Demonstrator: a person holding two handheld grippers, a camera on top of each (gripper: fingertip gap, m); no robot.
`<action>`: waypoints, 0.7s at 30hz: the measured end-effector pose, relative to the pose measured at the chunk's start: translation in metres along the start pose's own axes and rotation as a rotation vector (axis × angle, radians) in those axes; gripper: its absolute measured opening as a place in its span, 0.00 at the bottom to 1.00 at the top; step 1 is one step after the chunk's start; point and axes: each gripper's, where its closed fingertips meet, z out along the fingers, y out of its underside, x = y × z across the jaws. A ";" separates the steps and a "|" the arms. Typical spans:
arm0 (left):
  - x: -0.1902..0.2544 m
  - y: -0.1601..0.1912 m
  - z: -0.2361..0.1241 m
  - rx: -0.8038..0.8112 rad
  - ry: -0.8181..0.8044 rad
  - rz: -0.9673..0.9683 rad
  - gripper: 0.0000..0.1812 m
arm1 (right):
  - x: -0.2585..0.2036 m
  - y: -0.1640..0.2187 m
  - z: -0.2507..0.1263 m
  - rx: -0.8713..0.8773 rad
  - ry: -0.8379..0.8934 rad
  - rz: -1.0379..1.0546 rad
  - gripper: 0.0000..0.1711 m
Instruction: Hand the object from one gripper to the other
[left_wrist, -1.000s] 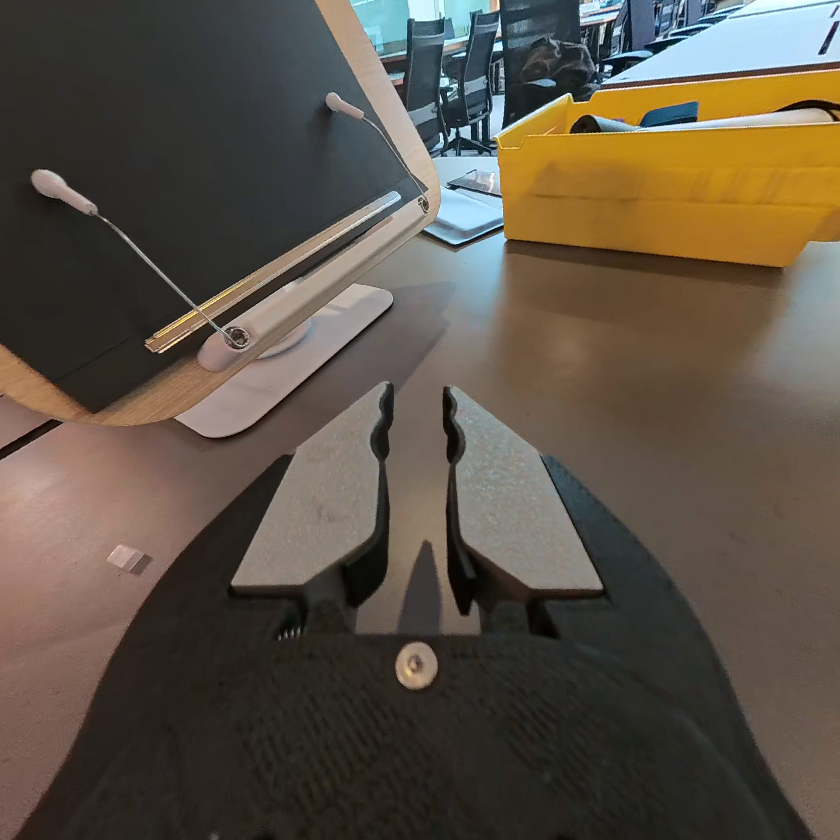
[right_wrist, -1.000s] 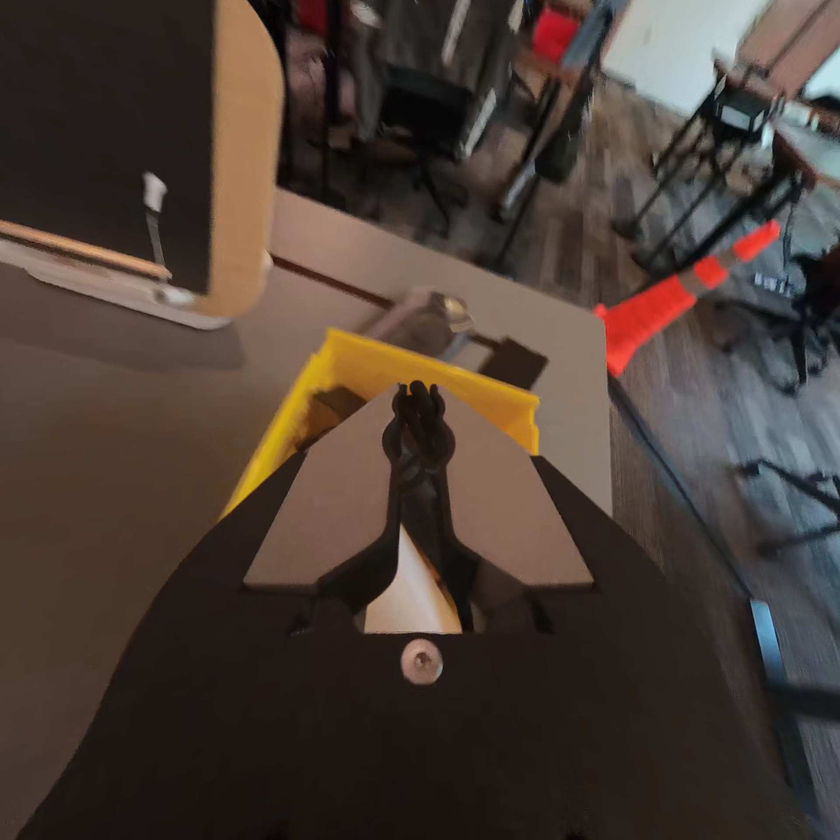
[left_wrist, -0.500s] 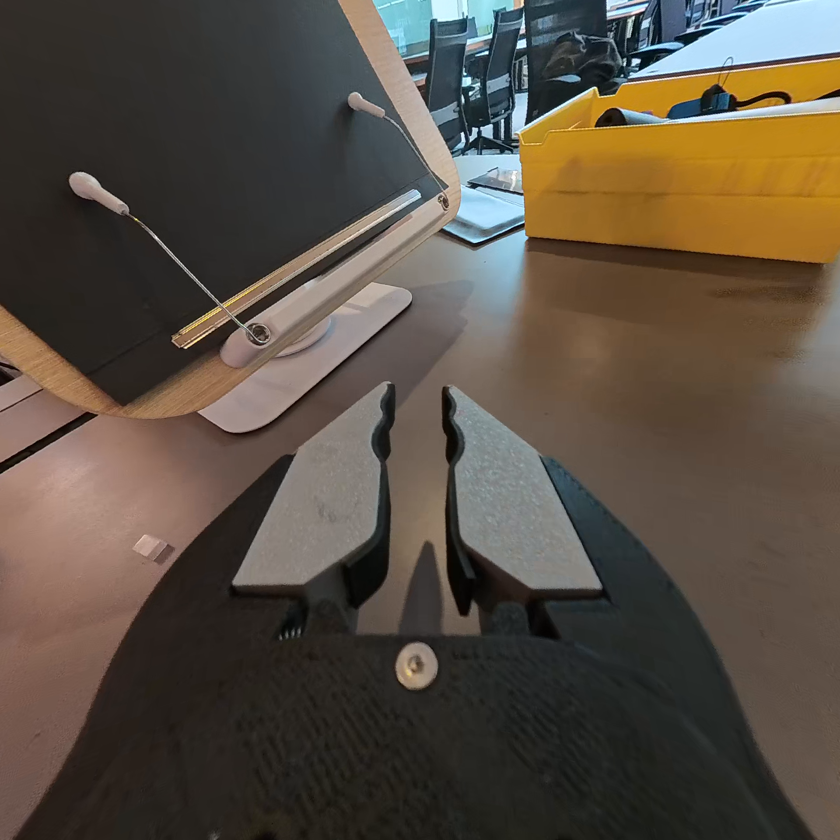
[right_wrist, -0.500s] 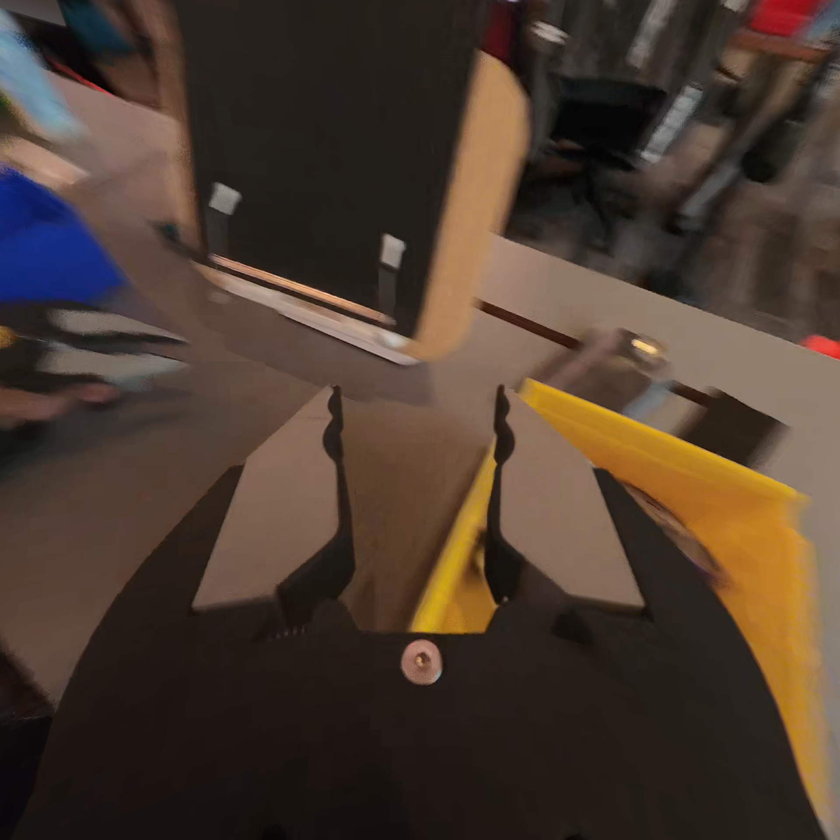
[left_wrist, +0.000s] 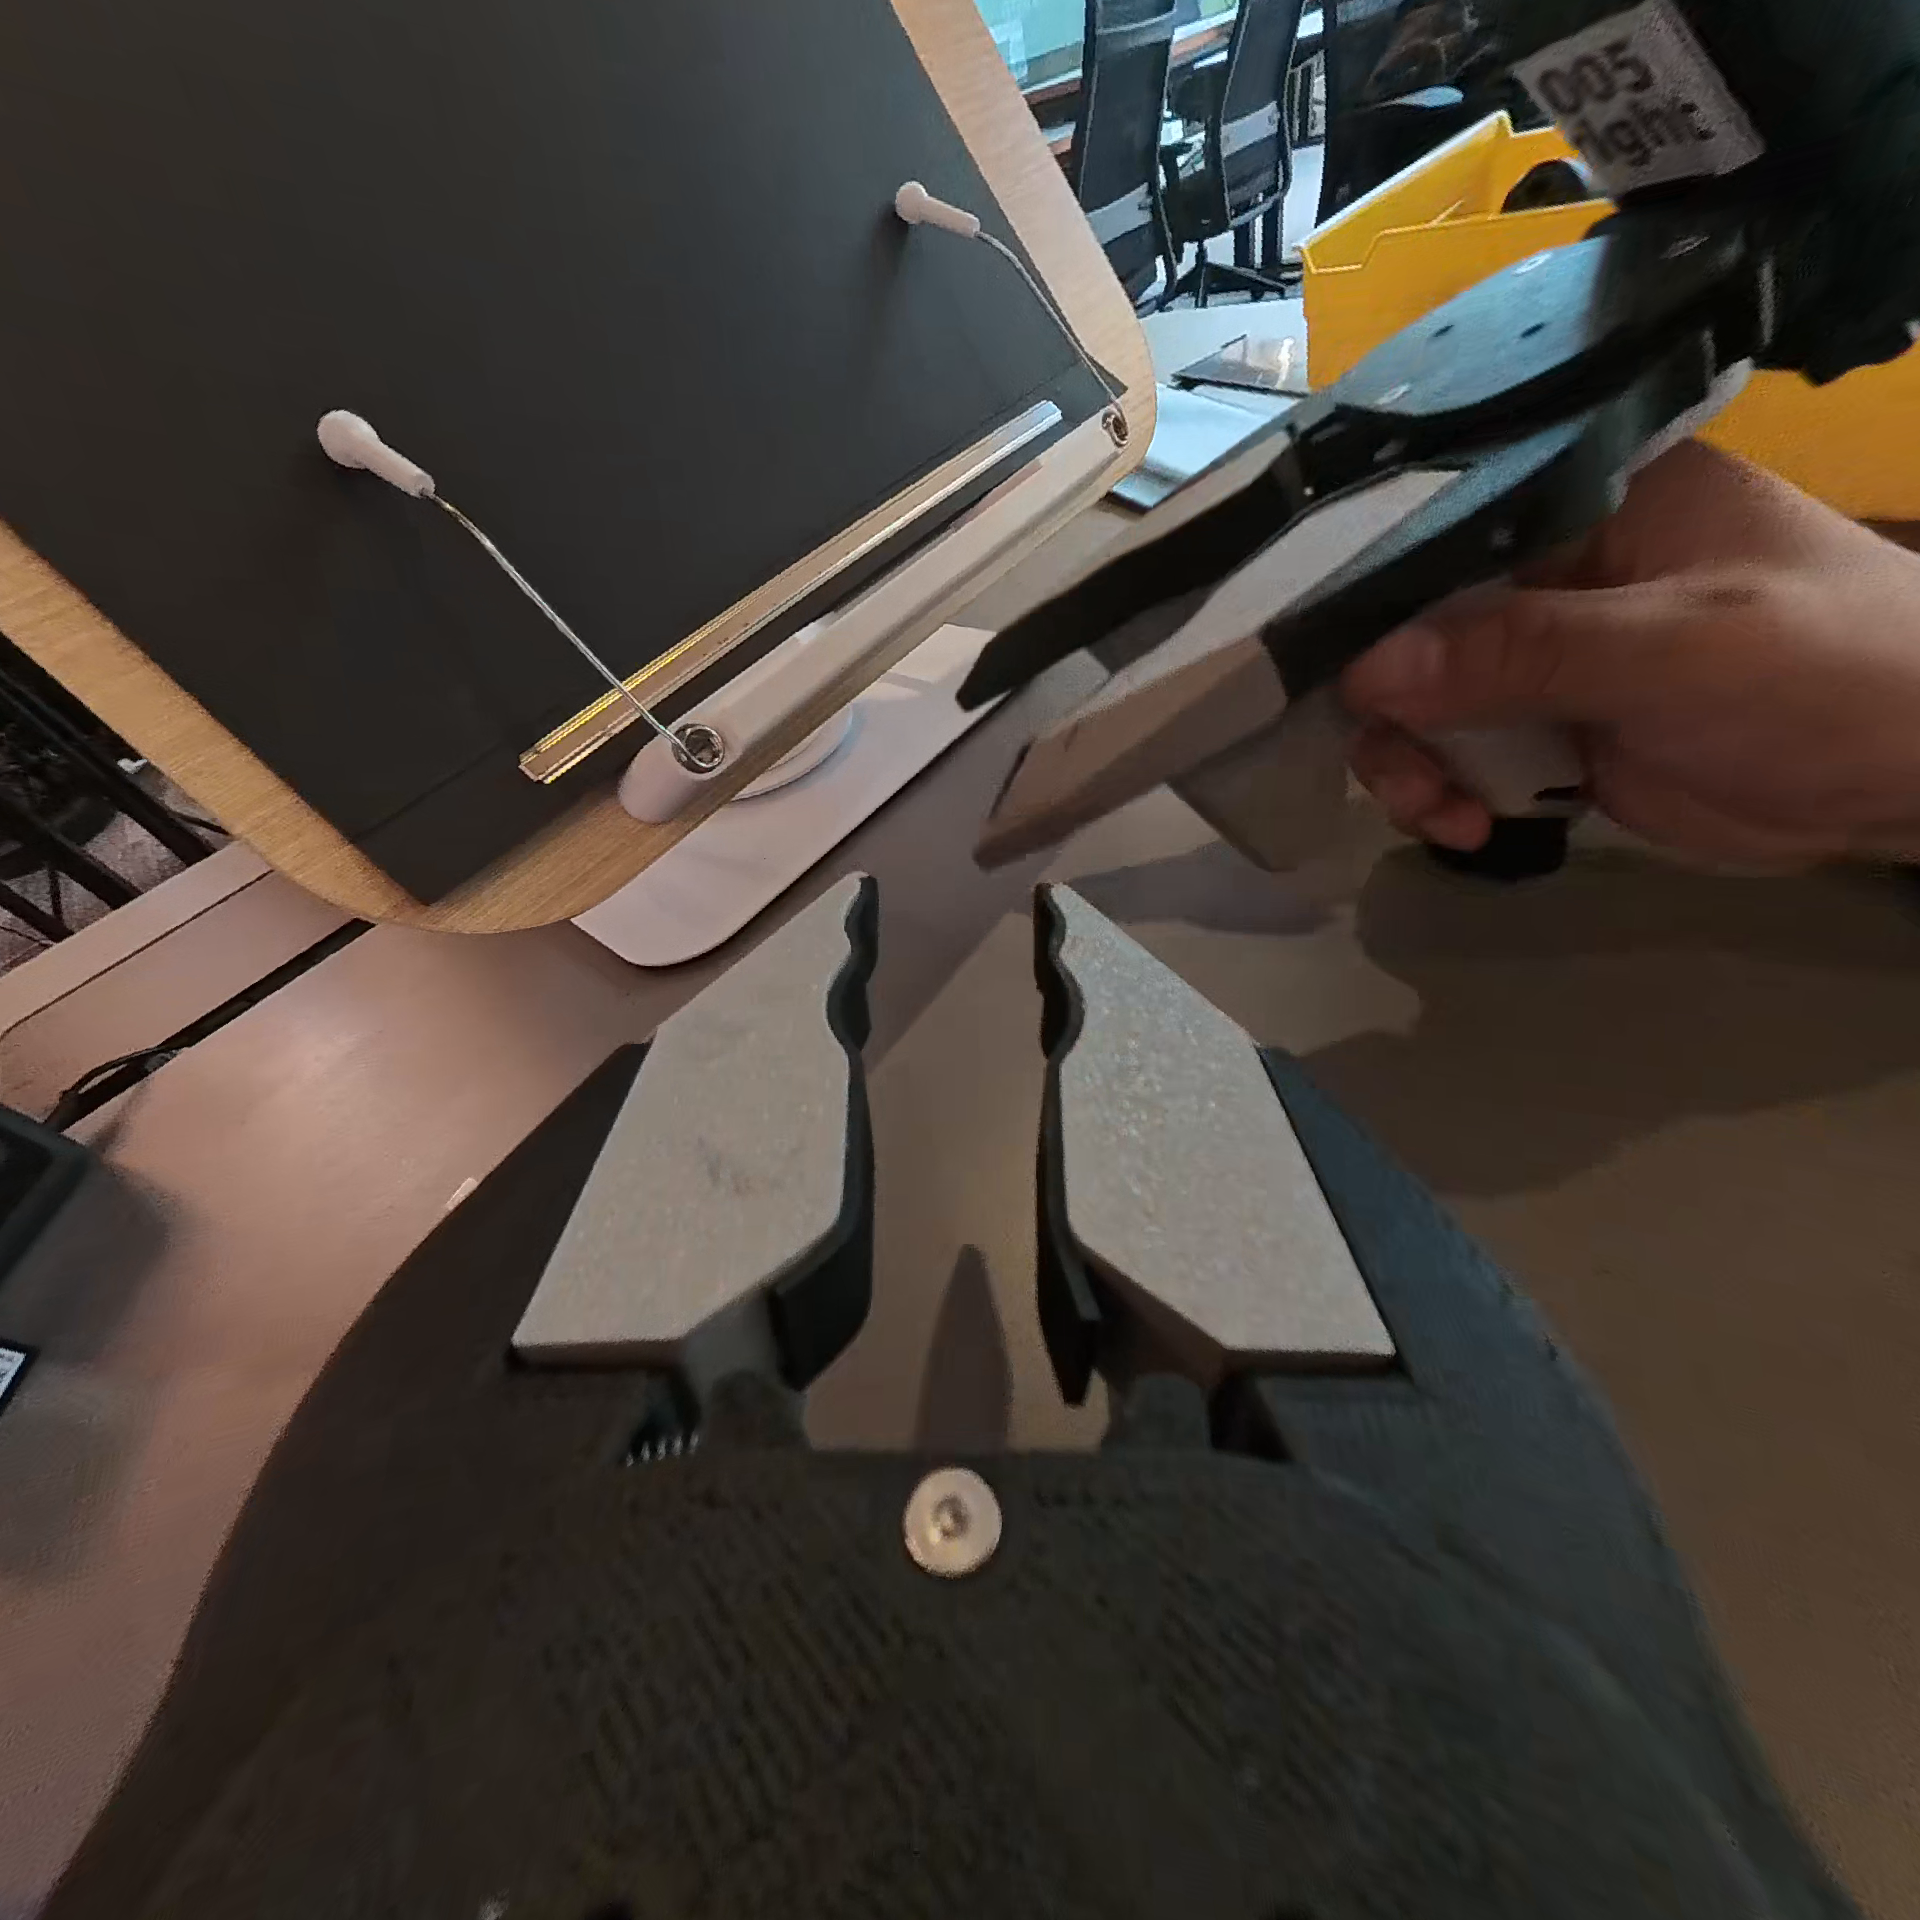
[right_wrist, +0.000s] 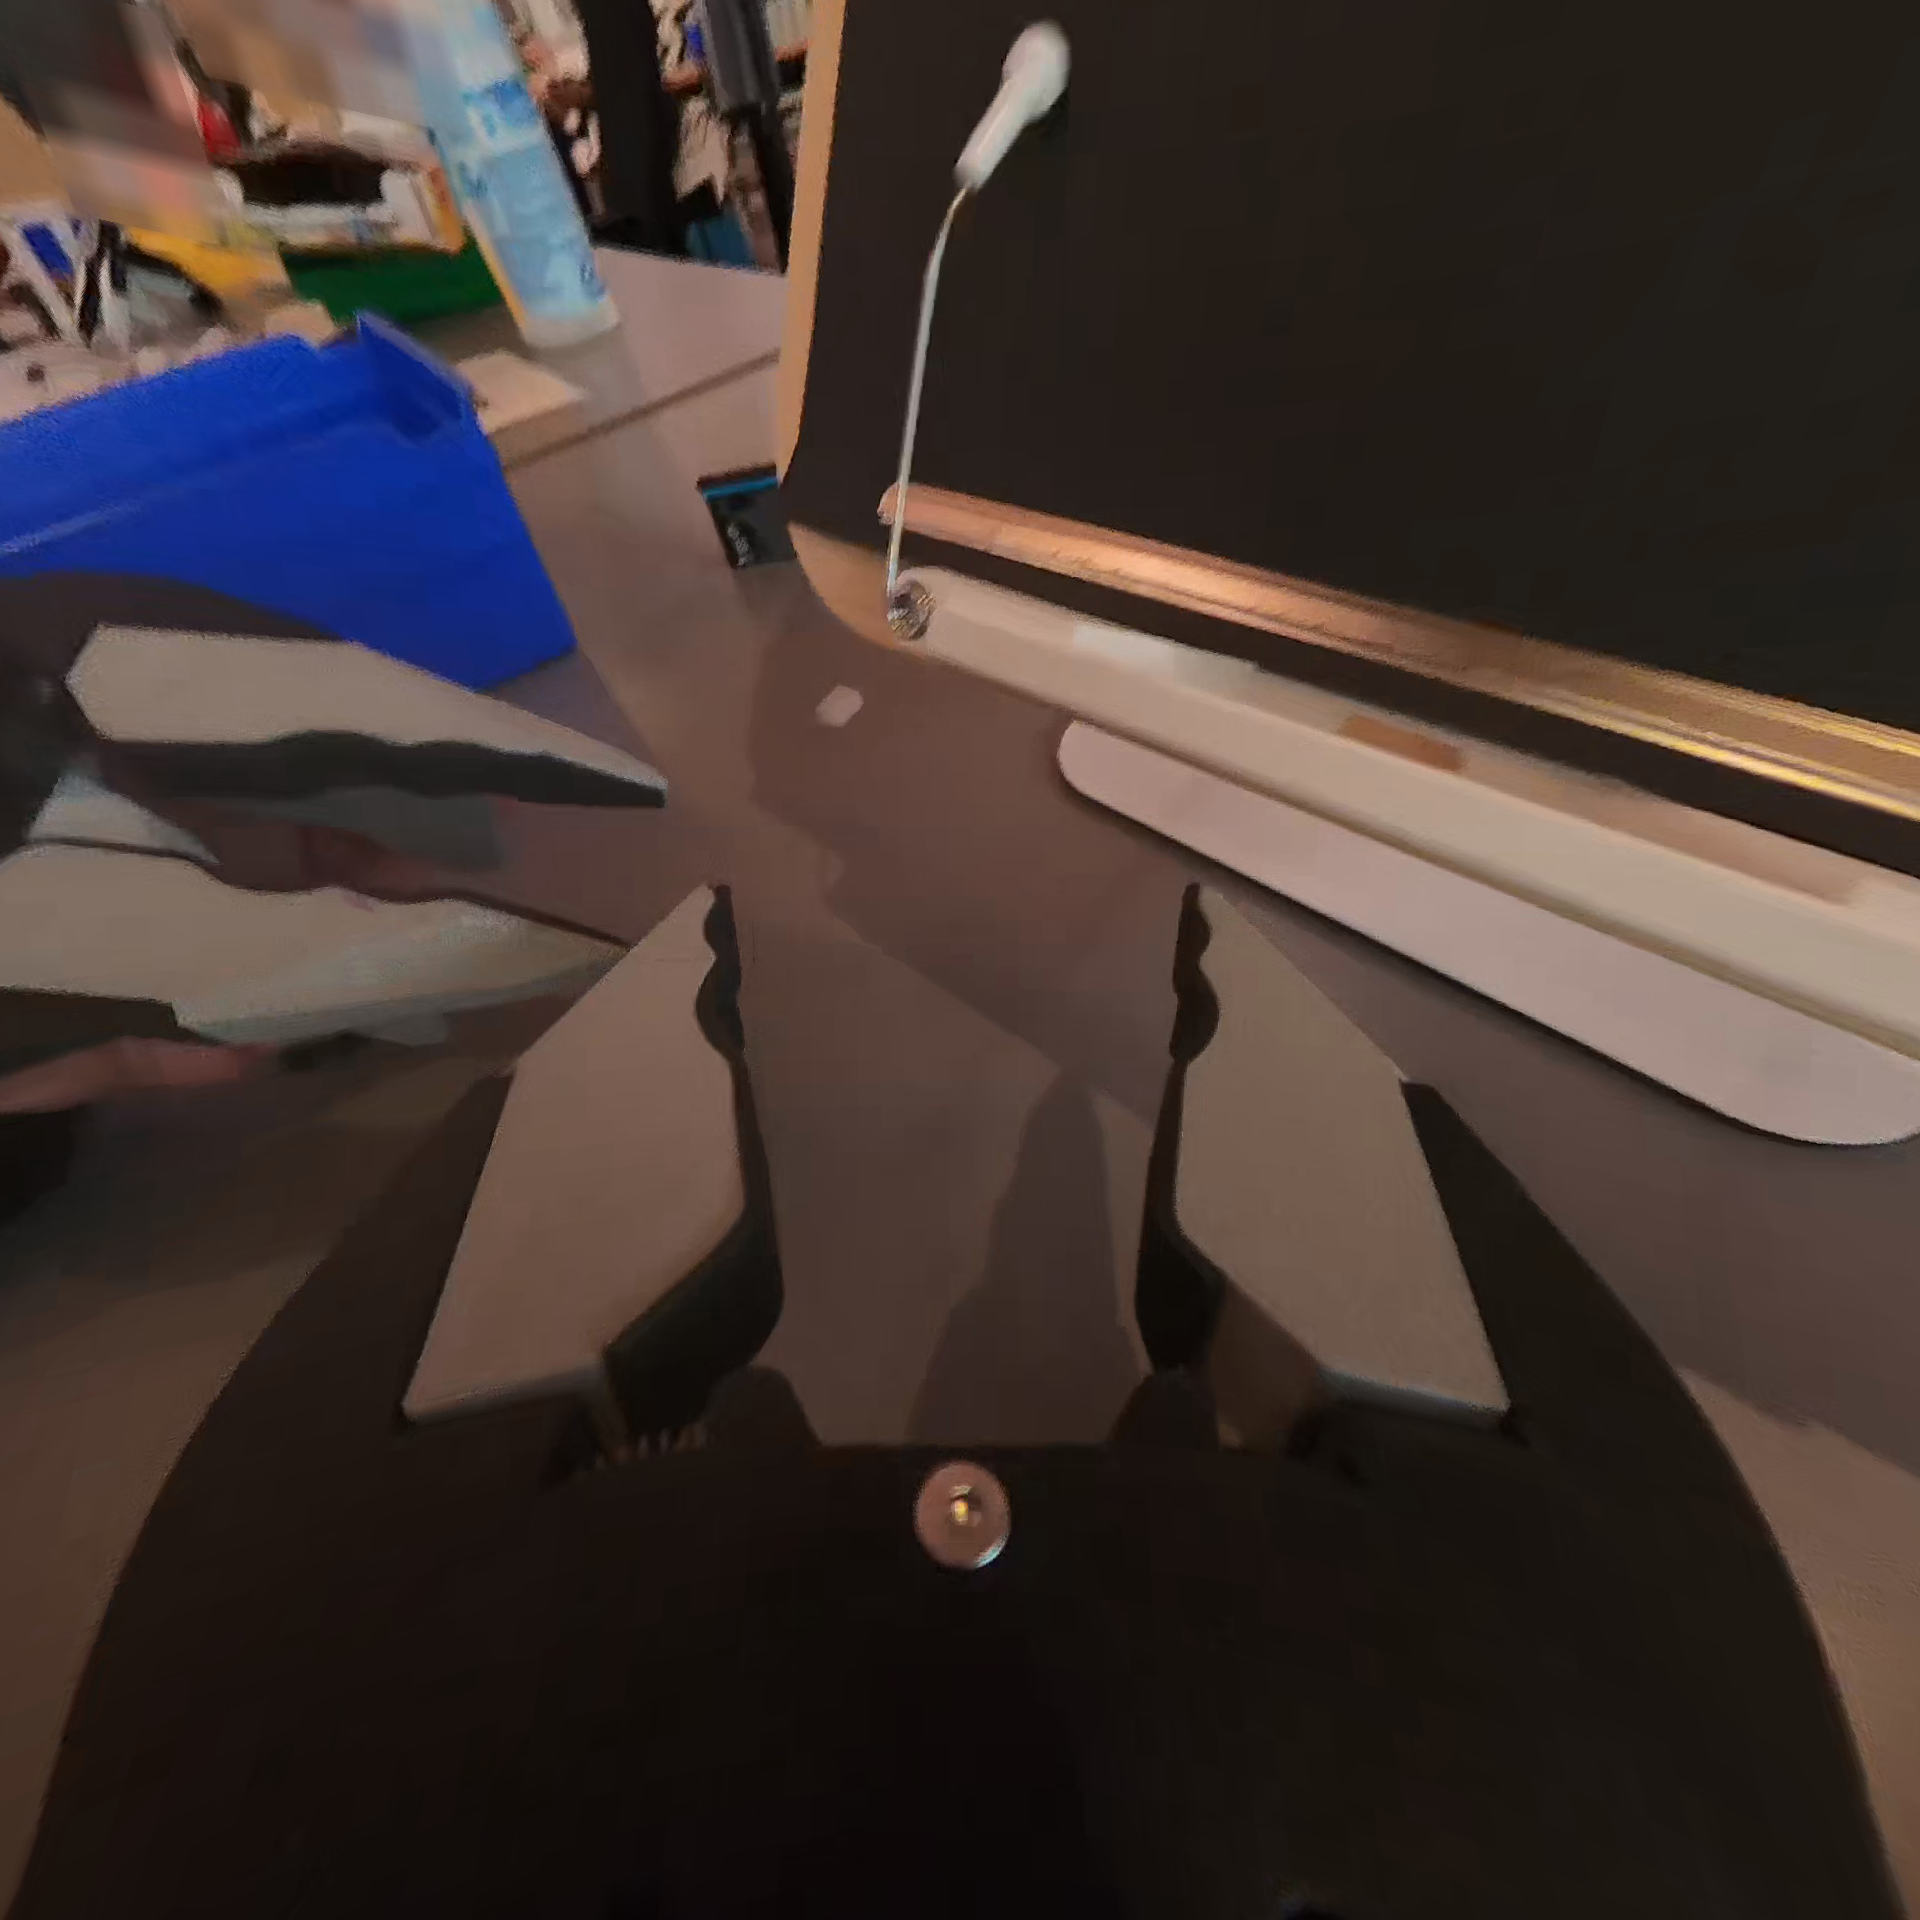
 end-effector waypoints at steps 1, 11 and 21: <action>0.001 0.000 0.000 -0.004 0.006 0.001 0.15 | -0.002 0.005 0.002 -0.027 -0.005 -0.027 0.47; 0.019 -0.018 -0.020 0.058 0.041 -0.073 0.15 | -0.014 0.014 0.003 -0.074 -0.017 -0.140 0.45; -0.055 -0.047 -0.198 -0.334 0.032 0.098 0.21 | -0.023 0.020 0.002 -0.115 -0.053 -0.163 0.42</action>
